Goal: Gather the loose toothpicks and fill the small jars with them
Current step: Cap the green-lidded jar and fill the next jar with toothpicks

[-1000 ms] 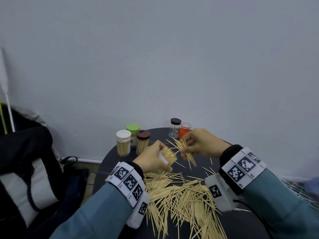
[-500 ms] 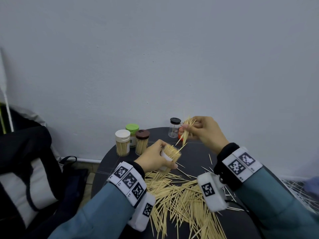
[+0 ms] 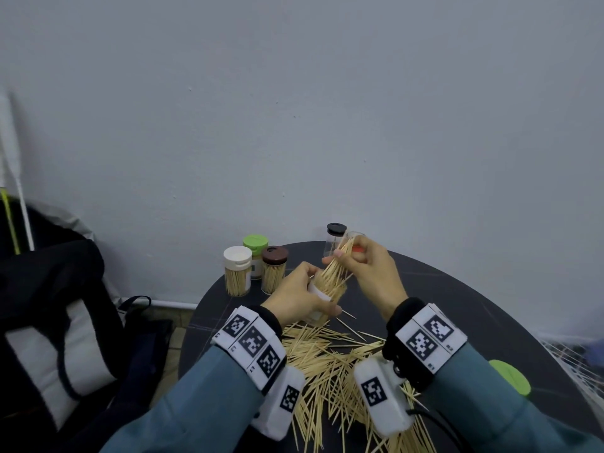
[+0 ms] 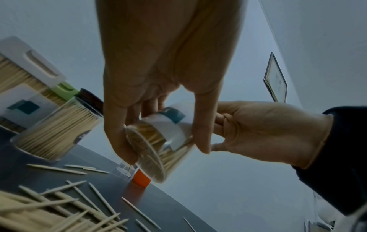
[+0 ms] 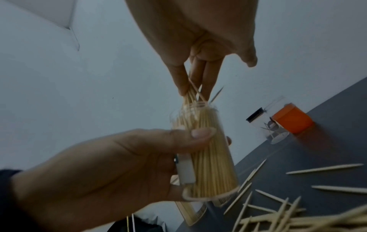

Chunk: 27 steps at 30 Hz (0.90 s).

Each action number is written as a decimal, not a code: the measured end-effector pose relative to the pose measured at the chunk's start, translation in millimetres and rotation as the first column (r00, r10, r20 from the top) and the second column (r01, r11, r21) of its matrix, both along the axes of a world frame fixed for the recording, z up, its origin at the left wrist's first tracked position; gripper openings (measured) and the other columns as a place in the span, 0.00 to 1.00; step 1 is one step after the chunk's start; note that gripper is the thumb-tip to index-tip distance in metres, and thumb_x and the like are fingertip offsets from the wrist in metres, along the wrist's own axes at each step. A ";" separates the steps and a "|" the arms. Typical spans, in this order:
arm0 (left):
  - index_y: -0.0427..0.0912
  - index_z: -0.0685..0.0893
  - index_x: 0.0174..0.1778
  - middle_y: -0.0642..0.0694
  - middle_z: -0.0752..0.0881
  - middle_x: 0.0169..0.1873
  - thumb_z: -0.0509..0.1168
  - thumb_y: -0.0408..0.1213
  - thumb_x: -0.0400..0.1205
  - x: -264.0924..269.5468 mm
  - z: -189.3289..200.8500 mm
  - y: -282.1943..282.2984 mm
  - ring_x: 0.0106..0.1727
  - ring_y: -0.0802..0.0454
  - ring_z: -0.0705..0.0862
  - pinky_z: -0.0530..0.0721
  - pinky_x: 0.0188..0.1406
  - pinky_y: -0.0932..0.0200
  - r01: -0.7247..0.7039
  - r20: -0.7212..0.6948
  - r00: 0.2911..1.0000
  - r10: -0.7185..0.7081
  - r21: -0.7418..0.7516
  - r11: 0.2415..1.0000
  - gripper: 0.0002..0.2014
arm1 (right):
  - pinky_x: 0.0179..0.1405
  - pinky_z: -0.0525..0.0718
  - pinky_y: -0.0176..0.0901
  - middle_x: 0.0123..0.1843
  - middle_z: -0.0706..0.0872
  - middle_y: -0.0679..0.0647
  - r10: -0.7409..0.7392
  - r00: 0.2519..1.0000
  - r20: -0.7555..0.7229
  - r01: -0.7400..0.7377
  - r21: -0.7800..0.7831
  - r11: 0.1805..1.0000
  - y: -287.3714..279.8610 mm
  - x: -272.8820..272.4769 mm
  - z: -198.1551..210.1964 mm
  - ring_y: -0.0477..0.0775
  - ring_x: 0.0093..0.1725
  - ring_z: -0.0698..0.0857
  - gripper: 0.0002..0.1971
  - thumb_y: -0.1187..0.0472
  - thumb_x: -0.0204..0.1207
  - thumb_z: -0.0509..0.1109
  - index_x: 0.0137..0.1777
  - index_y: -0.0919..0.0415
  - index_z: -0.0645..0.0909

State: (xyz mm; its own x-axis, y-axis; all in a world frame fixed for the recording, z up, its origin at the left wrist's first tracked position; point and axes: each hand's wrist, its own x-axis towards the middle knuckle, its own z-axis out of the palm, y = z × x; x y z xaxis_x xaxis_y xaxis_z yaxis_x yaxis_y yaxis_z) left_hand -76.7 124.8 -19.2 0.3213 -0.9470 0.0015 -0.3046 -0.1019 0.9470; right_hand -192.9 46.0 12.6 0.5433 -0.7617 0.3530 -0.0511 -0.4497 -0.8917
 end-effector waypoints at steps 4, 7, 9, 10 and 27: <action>0.43 0.70 0.62 0.51 0.82 0.50 0.78 0.30 0.69 1.3 3.2 0.8 0.51 0.55 0.83 0.85 0.47 0.59 -0.014 -0.032 0.999 0.013 -0.019 1.000 0.30 | 0.53 0.86 0.48 0.41 0.91 0.59 0.011 0.998 0.059 -0.013 0.034 0.999 -2.1 -4.4 12.0 0.51 0.44 0.91 0.01 0.65 0.78 0.67 0.48 0.61 0.79; 0.44 0.71 0.60 0.48 0.83 0.52 0.78 0.31 0.68 0.3 3.0 0.8 0.54 0.51 0.83 0.85 0.50 0.56 -0.009 -0.019 1.000 0.009 -0.020 1.000 0.29 | 0.68 0.77 0.61 0.40 0.92 0.51 0.021 0.998 -0.053 -0.022 -0.010 1.000 1.1 -1.6 4.6 0.46 0.46 0.90 0.02 0.61 0.79 0.67 0.49 0.58 0.80; 0.45 0.70 0.59 0.48 0.82 0.53 0.78 0.31 0.69 -0.7 3.1 0.4 0.55 0.50 0.83 0.84 0.50 0.55 -0.011 -0.022 1.000 0.011 -0.025 1.000 0.28 | 0.74 0.62 0.73 0.39 0.91 0.42 0.021 0.991 -0.134 -0.028 -0.054 0.998 3.2 0.9 -4.1 0.44 0.51 0.88 0.03 0.52 0.78 0.66 0.46 0.48 0.80; 0.45 0.70 0.59 0.49 0.82 0.51 0.78 0.30 0.69 -0.8 3.3 0.8 0.54 0.51 0.83 0.84 0.49 0.56 -0.013 -0.035 0.999 0.012 -0.026 1.000 0.28 | 0.74 0.57 0.75 0.40 0.91 0.39 0.018 0.987 -0.161 -0.028 -0.064 0.998 2.0 2.5 -8.4 0.44 0.53 0.87 0.04 0.49 0.77 0.65 0.45 0.45 0.80; 0.44 0.72 0.61 0.42 0.86 0.56 0.78 0.30 0.68 -5.9 0.7 -0.3 0.56 0.48 0.85 0.84 0.55 0.51 0.106 -0.051 0.993 -0.106 -0.004 0.994 0.29 | 0.36 0.83 0.29 0.54 0.87 0.62 0.091 0.968 0.232 -0.145 0.230 0.962 13.1 2.5 -15.5 0.40 0.44 0.89 0.18 0.61 0.87 0.46 0.65 0.68 0.73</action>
